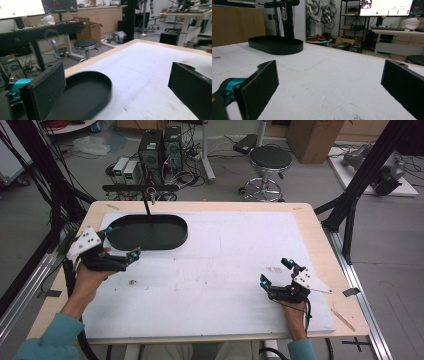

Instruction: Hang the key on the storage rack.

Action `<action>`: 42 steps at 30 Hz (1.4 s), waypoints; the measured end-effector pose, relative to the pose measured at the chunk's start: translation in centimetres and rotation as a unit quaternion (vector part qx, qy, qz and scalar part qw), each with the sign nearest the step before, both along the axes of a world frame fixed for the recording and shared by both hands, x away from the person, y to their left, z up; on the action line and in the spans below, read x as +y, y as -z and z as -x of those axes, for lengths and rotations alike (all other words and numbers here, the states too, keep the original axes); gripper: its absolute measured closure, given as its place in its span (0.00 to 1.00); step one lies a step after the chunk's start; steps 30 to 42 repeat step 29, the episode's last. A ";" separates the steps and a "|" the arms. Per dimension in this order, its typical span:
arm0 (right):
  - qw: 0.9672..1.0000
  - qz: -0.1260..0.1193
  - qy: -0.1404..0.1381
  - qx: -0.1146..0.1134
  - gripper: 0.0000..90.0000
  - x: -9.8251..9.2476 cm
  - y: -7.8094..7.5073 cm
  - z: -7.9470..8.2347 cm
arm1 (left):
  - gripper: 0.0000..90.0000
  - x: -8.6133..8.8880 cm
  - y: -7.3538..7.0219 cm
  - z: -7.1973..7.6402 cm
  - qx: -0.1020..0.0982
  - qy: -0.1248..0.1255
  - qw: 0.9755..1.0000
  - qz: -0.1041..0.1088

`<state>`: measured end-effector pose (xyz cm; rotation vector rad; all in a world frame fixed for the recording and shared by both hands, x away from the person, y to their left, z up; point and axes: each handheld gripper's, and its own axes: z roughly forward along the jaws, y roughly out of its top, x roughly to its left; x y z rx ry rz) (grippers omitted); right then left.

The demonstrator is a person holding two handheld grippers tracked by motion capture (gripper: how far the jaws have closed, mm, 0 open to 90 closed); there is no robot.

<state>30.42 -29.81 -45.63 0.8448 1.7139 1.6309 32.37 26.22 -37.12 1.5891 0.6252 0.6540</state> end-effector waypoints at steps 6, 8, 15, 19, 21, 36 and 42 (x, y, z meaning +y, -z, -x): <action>1.000 -0.002 0.001 0.002 0.01 0.0 0.0 0.0 | 0.02 1.0 4.1 2.9 -0.003 -0.010 0.999 0.045; 1.000 -0.001 0.001 0.002 0.01 0.0 0.0 0.0 | 0.02 1.2 5.2 3.4 0.000 -0.013 0.999 0.044; 1.000 -0.004 0.002 0.001 0.01 0.0 0.0 0.0 | 0.02 1.4 6.9 4.4 -0.013 -0.017 0.999 0.046; 1.000 -0.006 0.001 0.003 0.01 0.0 0.0 0.0 | 0.02 1.5 7.9 4.5 -0.015 -0.016 0.998 0.057; 1.000 -0.006 0.001 0.003 0.01 0.0 0.0 0.0 | 0.02 1.4 8.2 4.5 -0.006 -0.015 0.998 0.057; 1.000 -0.004 0.001 0.003 0.01 -0.1 0.0 0.0 | 0.02 1.6 8.7 4.9 -0.022 -0.032 0.997 0.073; 1.000 -0.004 0.001 0.003 0.01 -0.1 0.0 0.0 | 0.02 1.6 8.7 4.9 -0.022 -0.032 0.997 0.073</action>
